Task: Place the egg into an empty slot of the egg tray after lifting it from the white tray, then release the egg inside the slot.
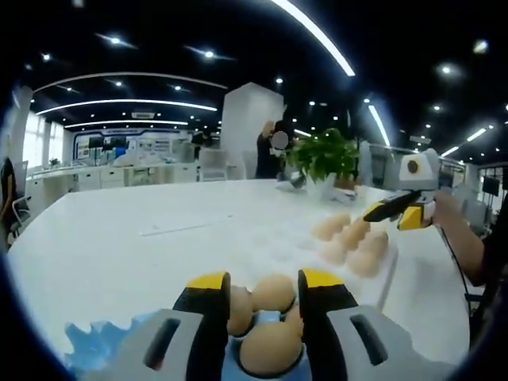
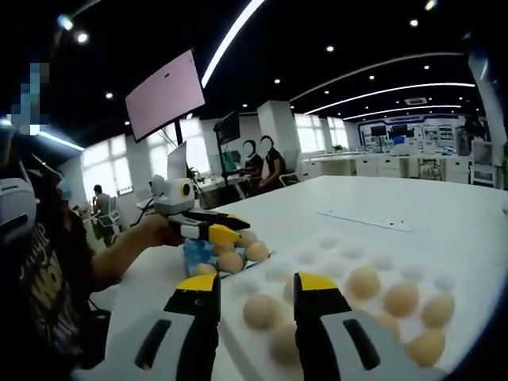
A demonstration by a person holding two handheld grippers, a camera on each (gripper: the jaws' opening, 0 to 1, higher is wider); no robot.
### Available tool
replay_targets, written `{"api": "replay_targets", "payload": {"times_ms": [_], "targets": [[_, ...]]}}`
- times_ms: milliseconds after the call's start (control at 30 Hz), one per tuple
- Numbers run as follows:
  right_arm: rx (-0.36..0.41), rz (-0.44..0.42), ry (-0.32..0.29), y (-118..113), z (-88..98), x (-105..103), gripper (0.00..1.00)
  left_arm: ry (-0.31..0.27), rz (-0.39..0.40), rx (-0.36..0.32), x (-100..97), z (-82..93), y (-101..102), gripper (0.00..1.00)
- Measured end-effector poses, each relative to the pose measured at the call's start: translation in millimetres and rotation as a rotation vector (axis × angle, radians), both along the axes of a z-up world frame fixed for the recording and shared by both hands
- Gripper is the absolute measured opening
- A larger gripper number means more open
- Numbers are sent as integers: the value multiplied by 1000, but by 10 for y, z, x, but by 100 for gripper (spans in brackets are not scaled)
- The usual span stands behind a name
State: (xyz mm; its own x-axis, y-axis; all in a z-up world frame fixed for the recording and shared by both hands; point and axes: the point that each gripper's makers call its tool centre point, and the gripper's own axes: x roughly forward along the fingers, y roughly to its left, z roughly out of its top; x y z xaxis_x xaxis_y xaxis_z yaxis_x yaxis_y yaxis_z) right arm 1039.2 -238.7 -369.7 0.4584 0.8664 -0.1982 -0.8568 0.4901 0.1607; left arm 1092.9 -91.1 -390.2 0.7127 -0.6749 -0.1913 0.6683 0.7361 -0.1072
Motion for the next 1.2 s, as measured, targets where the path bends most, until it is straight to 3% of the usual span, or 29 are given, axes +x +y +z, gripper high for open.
{"api": "replay_targets", "payload": {"times_ms": [433, 667, 1200], "targets": [[-45, -92, -42, -367, 23, 98, 39, -28, -22, -9, -168, 104, -85, 39], [-118, -133, -59, -537, -74, 131, 39, -39, -44, -12, -245, 138, -172, 43], [-175, -207, -65, -918, -164, 258, 39, -33, -114, -2, -334, 77, -333, 51]]}}
